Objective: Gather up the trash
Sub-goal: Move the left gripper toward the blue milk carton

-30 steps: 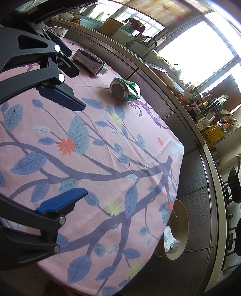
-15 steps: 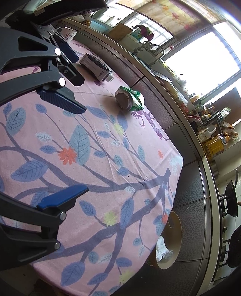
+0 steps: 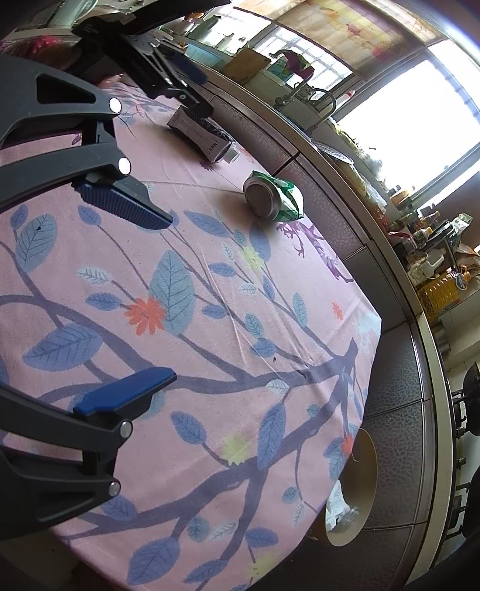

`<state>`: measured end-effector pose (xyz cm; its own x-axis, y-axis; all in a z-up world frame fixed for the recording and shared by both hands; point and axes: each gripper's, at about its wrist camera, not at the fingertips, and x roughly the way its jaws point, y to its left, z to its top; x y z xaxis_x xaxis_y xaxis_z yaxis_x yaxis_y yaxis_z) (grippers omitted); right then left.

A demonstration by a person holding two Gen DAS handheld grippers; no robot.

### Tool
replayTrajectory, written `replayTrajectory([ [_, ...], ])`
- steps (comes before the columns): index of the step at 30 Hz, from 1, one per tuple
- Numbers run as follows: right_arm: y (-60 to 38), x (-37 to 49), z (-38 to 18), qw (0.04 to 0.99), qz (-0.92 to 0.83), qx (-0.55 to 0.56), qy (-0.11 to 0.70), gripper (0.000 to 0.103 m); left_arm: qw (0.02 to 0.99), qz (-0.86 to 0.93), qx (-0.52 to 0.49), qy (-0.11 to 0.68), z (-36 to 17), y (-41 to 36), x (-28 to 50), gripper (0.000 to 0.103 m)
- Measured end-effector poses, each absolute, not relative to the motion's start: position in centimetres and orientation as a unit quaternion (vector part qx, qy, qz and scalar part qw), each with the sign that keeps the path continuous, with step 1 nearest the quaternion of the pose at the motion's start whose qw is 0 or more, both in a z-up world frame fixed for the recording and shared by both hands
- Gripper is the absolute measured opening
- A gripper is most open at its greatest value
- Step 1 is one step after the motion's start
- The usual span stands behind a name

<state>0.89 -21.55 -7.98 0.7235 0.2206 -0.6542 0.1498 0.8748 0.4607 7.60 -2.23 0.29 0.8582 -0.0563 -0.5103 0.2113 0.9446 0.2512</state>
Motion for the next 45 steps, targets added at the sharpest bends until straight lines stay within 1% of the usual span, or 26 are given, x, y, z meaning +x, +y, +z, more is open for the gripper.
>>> replayTrajectory([
  [3, -21.4, 1.2, -8.4, 0.891, 0.021, 0.251, 0.378, 0.074, 0.946, -0.069, 0.196, 0.249, 0.4, -0.4, 10.4, 0.097],
  [6, -21.4, 1.4, -8.5, 0.889, 0.020, 0.254, 0.381, 0.074, 0.931, -0.084, 0.212, 0.284, -0.8, 0.9, 13.6, 0.097],
  [10, -21.8, 1.5, -8.5, 0.888, 0.015, 0.257, 0.382, 0.074, 0.909, -0.114, 0.165, 0.365, -2.5, 2.9, 16.7, 0.097],
  [12, -22.0, 1.6, -8.6, 0.887, 0.014, 0.259, 0.381, 0.074, 0.906, -0.134, 0.138, 0.378, -2.7, 3.4, 16.6, 0.096],
  [13, -22.0, 1.7, -8.6, 0.888, 0.014, 0.258, 0.381, 0.074, 0.905, -0.144, 0.131, 0.378, -2.8, 3.3, 16.0, 0.094],
  [16, -21.7, 1.9, -8.7, 0.890, 0.018, 0.251, 0.380, 0.074, 0.904, -0.167, 0.135, 0.370, -2.9, 2.0, 13.5, 0.094],
  [20, -21.5, 2.1, -8.7, 0.891, 0.025, 0.250, 0.379, 0.074, 0.891, -0.207, 0.103, 0.391, -3.6, 0.0, 11.1, 0.094],
  [24, -21.5, 2.1, -8.7, 0.891, 0.032, 0.250, 0.379, 0.074, 0.912, -0.185, 0.123, 0.345, -3.1, -1.5, 8.8, 0.094],
  [27, -21.5, 2.1, -8.7, 0.891, 0.035, 0.247, 0.380, 0.074, 0.922, -0.148, 0.161, 0.321, -2.1, -1.2, 9.7, 0.096],
  [30, -21.6, 1.9, -8.7, 0.890, 0.035, 0.250, 0.379, 0.074, 0.922, -0.119, 0.185, 0.320, -1.8, 0.7, 12.4, 0.097],
  [32, -21.6, 1.9, -8.7, 0.890, 0.034, 0.253, 0.379, 0.074, 0.914, -0.110, 0.194, 0.339, -2.4, 1.9, 14.5, 0.097],
  [35, -21.5, 1.8, -8.7, 0.890, 0.032, 0.251, 0.379, 0.074, 0.903, -0.114, 0.173, 0.377, -3.4, 3.5, 16.7, 0.097],
  [37, -21.5, 1.8, -8.6, 0.890, 0.031, 0.251, 0.378, 0.074, 0.901, -0.124, 0.161, 0.384, -3.6, 3.9, 16.9, 0.097],
  [41, -21.3, 1.9, -8.6, 0.891, 0.029, 0.249, 0.379, 0.074, 0.901, -0.168, 0.118, 0.381, -3.1, 3.4, 14.9, 0.097],
  [45, -21.1, 1.9, -8.6, 0.892, 0.028, 0.246, 0.377, 0.074, 0.885, -0.253, 0.059, 0.386, -2.2, 1.8, 11.5, 0.097],
])
